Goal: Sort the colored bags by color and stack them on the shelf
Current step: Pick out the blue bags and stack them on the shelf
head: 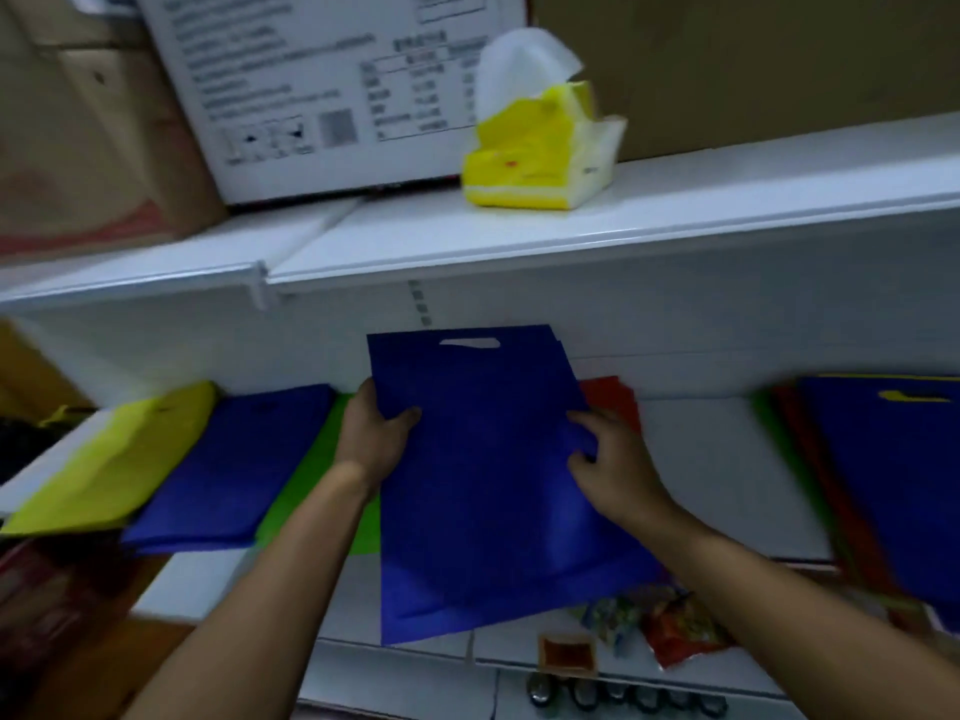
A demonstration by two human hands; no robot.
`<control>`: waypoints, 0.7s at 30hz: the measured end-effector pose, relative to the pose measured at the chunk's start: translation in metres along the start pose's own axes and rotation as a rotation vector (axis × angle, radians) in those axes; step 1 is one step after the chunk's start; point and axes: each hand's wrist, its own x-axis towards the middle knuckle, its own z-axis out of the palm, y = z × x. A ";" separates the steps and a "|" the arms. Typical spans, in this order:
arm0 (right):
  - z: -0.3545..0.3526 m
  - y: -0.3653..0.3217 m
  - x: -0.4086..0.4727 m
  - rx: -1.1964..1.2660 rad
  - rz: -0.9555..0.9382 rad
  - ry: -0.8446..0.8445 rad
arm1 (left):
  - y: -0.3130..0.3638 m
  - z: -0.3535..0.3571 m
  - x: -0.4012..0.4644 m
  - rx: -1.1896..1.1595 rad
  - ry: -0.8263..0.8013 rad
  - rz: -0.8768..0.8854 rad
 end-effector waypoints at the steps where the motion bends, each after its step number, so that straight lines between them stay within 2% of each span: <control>1: 0.020 -0.013 -0.001 -0.008 0.000 -0.021 | -0.006 -0.023 0.001 0.011 0.036 0.002; 6: 0.104 -0.073 0.006 -0.016 -0.055 -0.120 | -0.040 -0.131 -0.001 0.047 0.175 0.045; 13: 0.216 -0.140 0.034 0.045 -0.111 -0.292 | -0.081 -0.246 0.020 0.373 0.364 -0.072; 16: 0.263 -0.156 0.049 0.043 -0.110 -0.361 | -0.098 -0.286 0.036 0.438 0.371 -0.147; 21: 0.322 -0.175 0.079 0.028 -0.076 -0.456 | -0.127 -0.332 0.071 0.396 0.295 -0.227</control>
